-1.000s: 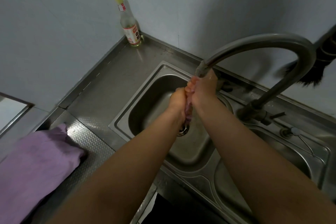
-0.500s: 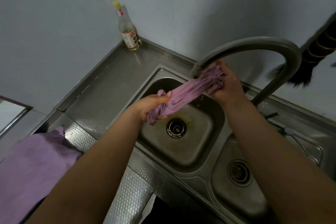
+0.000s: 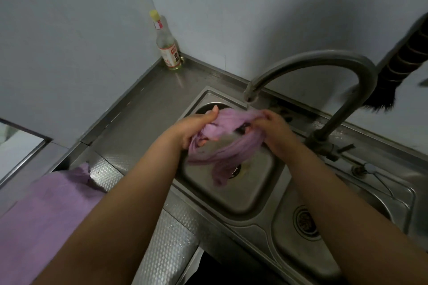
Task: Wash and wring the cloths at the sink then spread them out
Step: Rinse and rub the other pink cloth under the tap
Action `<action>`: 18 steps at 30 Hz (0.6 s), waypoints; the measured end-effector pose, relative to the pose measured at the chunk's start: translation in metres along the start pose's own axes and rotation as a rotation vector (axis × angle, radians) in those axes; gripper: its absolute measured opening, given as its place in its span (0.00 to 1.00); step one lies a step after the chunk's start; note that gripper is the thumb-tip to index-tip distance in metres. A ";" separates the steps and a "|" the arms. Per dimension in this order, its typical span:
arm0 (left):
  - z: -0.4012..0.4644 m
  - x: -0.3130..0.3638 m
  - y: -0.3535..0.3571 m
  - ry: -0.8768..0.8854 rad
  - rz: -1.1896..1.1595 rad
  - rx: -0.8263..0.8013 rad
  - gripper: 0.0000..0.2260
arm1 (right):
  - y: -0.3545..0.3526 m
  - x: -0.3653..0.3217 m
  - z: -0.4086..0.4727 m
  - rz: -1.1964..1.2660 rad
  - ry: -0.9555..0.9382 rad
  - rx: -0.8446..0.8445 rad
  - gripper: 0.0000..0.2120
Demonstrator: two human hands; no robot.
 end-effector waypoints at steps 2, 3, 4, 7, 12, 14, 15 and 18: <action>0.005 -0.007 -0.010 0.047 0.146 0.070 0.19 | 0.005 -0.009 -0.001 0.397 0.076 -0.141 0.06; 0.009 -0.010 -0.007 0.052 0.151 0.035 0.20 | 0.011 -0.017 -0.005 0.545 0.113 -0.222 0.06; 0.013 -0.016 -0.002 0.050 0.153 -0.009 0.19 | 0.019 -0.022 -0.008 0.648 0.156 -0.262 0.06; 0.018 -0.024 0.023 0.057 0.197 -0.057 0.13 | 0.035 -0.034 -0.012 0.854 0.295 -0.238 0.07; 0.017 -0.025 0.029 0.008 0.625 0.291 0.18 | 0.023 -0.040 -0.013 0.308 0.146 -0.017 0.08; 0.012 -0.028 0.033 -0.086 0.453 0.196 0.31 | 0.028 -0.037 -0.022 0.010 0.083 0.059 0.10; 0.010 -0.030 0.040 -0.139 0.272 0.073 0.38 | 0.033 -0.032 -0.025 -0.152 0.041 0.065 0.12; 0.012 -0.029 0.052 -0.178 -0.374 -0.119 0.42 | 0.052 -0.010 -0.037 -0.488 -0.101 -0.087 0.17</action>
Point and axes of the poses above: each hand's wrist, its own z-axis towards the middle knuckle, its own y-axis out of the palm, x = y × z, the point moved 3 cm from there along z, towards the middle knuckle, and after that the axes turned 1 degree about z, right-handed, at the moved point
